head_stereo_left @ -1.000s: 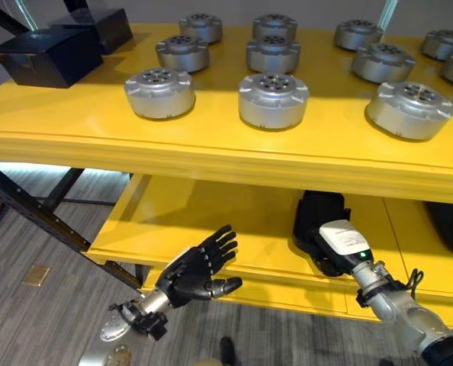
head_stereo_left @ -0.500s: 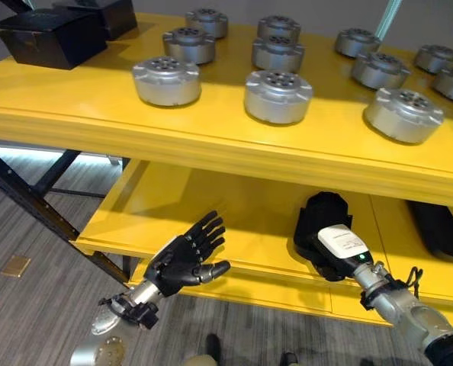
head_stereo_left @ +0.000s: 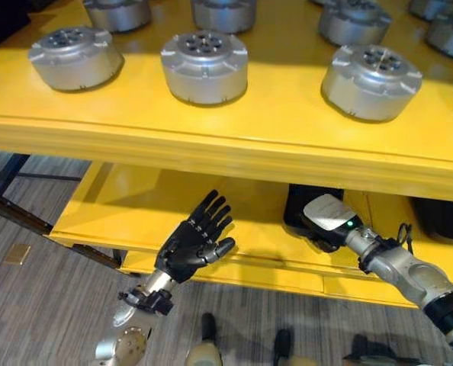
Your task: Move parts from the plastic box to the shelf.
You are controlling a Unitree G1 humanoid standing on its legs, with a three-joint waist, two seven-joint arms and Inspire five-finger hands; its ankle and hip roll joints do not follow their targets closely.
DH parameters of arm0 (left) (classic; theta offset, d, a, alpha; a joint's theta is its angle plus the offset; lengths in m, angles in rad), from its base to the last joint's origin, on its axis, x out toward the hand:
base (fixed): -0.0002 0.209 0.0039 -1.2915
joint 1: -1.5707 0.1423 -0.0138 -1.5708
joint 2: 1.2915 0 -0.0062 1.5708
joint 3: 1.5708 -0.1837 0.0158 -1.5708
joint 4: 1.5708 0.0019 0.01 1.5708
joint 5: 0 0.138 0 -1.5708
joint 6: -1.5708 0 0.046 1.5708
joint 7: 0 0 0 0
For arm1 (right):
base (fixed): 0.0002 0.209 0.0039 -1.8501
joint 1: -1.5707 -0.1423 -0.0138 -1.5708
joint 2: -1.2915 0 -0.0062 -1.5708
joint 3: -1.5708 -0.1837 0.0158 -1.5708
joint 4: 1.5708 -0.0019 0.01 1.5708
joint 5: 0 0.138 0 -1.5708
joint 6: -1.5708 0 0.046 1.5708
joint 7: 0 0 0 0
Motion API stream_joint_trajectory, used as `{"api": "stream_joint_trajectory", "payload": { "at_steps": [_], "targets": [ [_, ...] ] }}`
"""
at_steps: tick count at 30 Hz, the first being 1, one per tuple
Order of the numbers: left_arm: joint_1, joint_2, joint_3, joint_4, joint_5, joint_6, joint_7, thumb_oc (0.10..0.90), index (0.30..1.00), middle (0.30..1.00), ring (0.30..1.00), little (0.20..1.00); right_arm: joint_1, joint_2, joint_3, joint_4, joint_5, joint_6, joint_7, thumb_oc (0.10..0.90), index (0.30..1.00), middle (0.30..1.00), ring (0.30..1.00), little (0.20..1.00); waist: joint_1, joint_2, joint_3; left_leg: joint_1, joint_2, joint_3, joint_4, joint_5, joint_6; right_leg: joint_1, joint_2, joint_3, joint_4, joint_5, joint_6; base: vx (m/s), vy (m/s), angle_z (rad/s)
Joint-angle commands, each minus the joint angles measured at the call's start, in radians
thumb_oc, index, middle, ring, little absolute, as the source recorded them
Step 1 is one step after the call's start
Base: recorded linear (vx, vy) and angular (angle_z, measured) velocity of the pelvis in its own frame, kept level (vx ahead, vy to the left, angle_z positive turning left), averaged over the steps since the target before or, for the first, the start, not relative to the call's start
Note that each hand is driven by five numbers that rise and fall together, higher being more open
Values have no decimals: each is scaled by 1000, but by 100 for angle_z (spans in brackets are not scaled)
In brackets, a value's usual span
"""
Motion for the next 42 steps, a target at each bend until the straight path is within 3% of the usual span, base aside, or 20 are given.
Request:
{"api": "stream_joint_trajectory", "payload": {
  "at_steps": [1,12,22,29,38,42],
  "targets": [
    [-102,11,12,-68,-57,-74,-23,900,1000,1000,1000,1000,-154,-53,29,-3,9,-1,-62,400,300,300,300,300,20,-44,-5,64,3,4,53,-152,-4,-22,-19,-54,119,-123,-5,-88,-90,-4],
    [-119,13,-6,-59,-37,-103,-29,900,1000,1000,1000,1000,-265,-89,111,63,-69,-33,-87,400,300,300,300,300,23,-16,43,12,22,-14,77,-122,-27,-65,-2,-62,148,-136,-25,-48,-48,-1],
    [-100,10,-11,-57,-19,-83,-51,900,1000,1000,1000,1000,-253,-121,153,118,-232,-95,-155,400,300,300,300,300,26,-19,23,30,36,-18,86,-116,-38,-44,-3,-72,162,-146,-29,18,-15,-1],
    [-76,-3,-2,-49,-12,-70,-80,900,1000,1000,1000,1000,-207,-119,155,127,-265,-125,-144,400,300,300,300,300,22,-24,-7,61,36,-21,87,-123,-40,-16,-7,-62,163,-153,-29,41,16,-2],
    [-59,-21,4,-35,10,-31,-103,900,1000,1000,1000,1000,-120,-92,127,125,-291,-102,-126,400,300,300,300,300,11,-42,-62,121,31,-31,94,-150,-34,42,-13,-33,154,-157,-27,61,6,0],
    [-52,-22,8,-31,16,-19,-99,900,1000,1000,1000,1000,-109,-88,119,132,-286,-62,-91,400,300,300,300,300,10,-49,-76,152,34,-32,81,-154,-35,70,-9,-25,136,-154,-25,65,-31,1]
  ]
}}
